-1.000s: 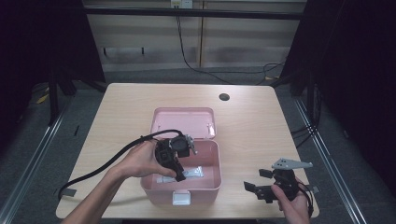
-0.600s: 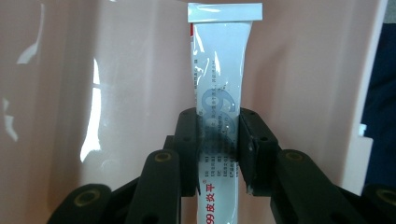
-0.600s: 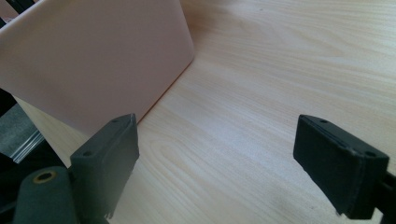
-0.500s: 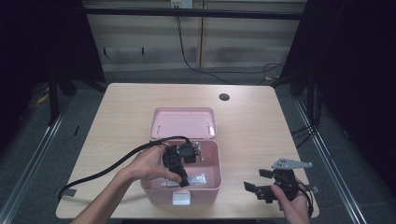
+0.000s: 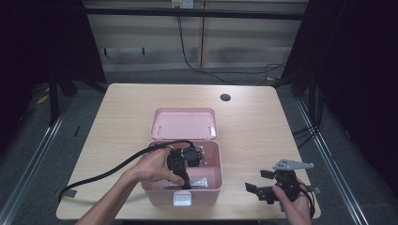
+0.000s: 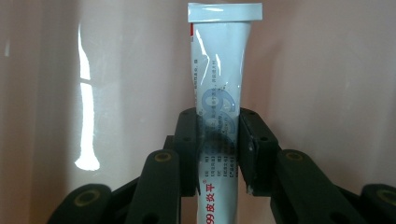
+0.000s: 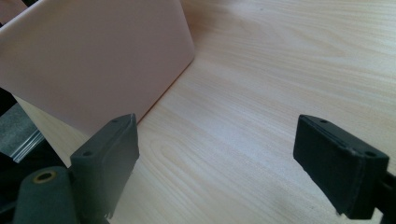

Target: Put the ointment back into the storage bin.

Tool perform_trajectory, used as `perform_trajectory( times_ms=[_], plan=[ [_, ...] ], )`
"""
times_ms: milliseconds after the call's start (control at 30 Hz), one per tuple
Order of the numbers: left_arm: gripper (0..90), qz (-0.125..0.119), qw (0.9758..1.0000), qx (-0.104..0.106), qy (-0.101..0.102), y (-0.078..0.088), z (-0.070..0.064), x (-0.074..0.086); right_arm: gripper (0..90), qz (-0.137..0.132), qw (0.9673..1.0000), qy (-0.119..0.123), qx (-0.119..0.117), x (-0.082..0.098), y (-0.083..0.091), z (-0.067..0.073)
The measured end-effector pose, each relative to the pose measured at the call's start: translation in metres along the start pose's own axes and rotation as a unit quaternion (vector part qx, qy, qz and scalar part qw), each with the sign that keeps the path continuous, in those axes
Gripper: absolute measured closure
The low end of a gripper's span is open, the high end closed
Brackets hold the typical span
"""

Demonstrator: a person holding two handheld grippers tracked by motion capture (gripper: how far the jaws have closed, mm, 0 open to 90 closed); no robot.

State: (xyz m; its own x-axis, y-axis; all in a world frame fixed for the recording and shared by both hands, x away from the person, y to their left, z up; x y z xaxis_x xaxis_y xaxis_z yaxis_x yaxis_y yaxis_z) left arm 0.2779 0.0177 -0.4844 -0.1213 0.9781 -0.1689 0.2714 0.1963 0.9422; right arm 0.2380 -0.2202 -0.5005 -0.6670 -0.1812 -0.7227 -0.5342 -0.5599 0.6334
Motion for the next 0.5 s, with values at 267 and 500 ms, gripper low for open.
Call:
perform_trajectory(
  times_ms=[267, 500],
  plan=[
    [71.0, -0.003, 1.0000, 0.002, -0.002, -0.006, 0.001, -0.003, 13.8, 0.001, 1.0000, -0.001, 0.001, 0.000, 0.000, 0.000],
    [71.0, 0.002, 0.9999, 0.010, -0.005, -0.015, -0.001, -0.004, 13.8, 0.001, 1.0000, 0.001, 0.001, 0.000, 0.000, 0.000]
  ],
)
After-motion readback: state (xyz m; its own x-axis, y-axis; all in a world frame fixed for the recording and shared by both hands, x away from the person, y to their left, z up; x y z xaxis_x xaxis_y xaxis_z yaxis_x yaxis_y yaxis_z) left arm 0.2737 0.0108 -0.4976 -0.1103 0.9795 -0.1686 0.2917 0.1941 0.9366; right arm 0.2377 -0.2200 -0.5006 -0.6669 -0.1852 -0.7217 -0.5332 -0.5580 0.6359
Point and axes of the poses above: each handheld gripper's, and its own axes: y roughly backward along the jaws, x roughly out of its underside, z roughly to its left, the point moved 8 cm from there along -y, roughly forward along the jaws
